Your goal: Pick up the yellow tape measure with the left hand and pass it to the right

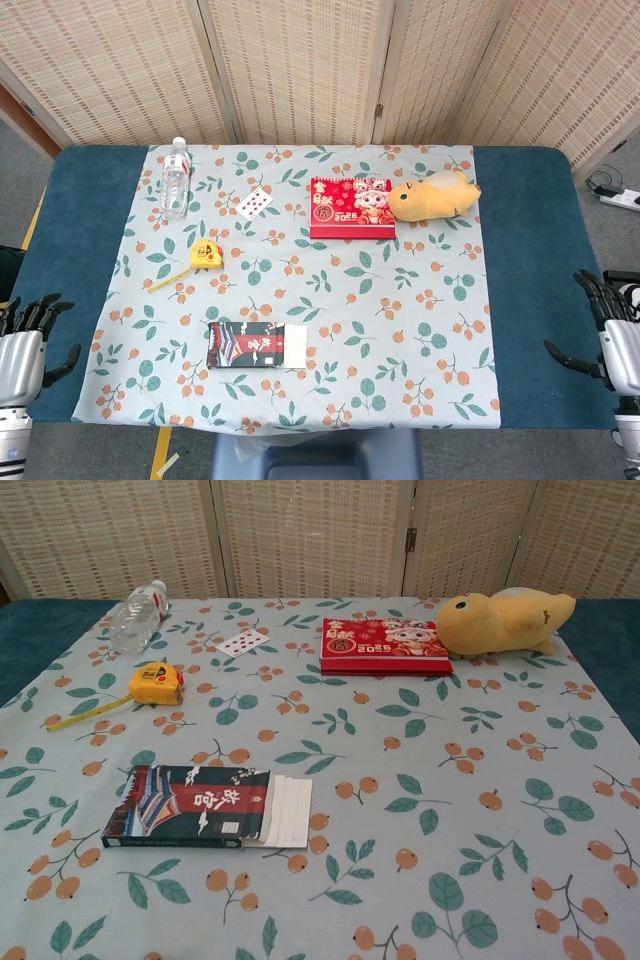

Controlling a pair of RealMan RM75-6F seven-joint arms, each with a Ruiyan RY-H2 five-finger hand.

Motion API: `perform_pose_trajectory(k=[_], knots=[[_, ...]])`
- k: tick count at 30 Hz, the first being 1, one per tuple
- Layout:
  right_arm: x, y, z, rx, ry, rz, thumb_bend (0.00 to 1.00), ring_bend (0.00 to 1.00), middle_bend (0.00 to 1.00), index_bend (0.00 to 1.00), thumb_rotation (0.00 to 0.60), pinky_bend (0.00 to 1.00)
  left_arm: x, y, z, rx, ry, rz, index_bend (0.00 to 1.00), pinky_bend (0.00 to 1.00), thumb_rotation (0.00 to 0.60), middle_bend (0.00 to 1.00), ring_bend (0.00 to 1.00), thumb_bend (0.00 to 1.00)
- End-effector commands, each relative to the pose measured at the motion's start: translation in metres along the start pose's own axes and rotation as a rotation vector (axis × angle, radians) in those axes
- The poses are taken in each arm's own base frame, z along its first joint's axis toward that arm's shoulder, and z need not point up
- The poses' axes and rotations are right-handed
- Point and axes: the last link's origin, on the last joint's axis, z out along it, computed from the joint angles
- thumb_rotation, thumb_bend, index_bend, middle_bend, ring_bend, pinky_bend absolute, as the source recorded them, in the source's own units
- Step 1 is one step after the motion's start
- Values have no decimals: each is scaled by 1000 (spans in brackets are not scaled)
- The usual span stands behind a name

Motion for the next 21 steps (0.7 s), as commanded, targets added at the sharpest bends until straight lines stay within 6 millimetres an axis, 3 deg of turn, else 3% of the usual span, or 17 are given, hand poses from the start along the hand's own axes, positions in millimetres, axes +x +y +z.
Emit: perform_pose_trajectory(k=[1,8,15,21], knots=[[3,-1,1,0,11,-7,257,76,80,39,600,0,3,6,12,-30,7,-17,284,0,600,201,192,402],[6,-6,6,16,20,-13,257,78,79,39,600,0,1,32,65,-140,10,-53,280,0,600,201,192,403],[9,-9,5,19,22,-21,258,79,80,39,600,0,-26,57,124,-217,-93,-18,229,0,600,201,187,392],[10,-9,3,10,21,-23,257,76,80,39,600,0,-57,69,162,-237,-192,51,176,0,600,169,162,385]])
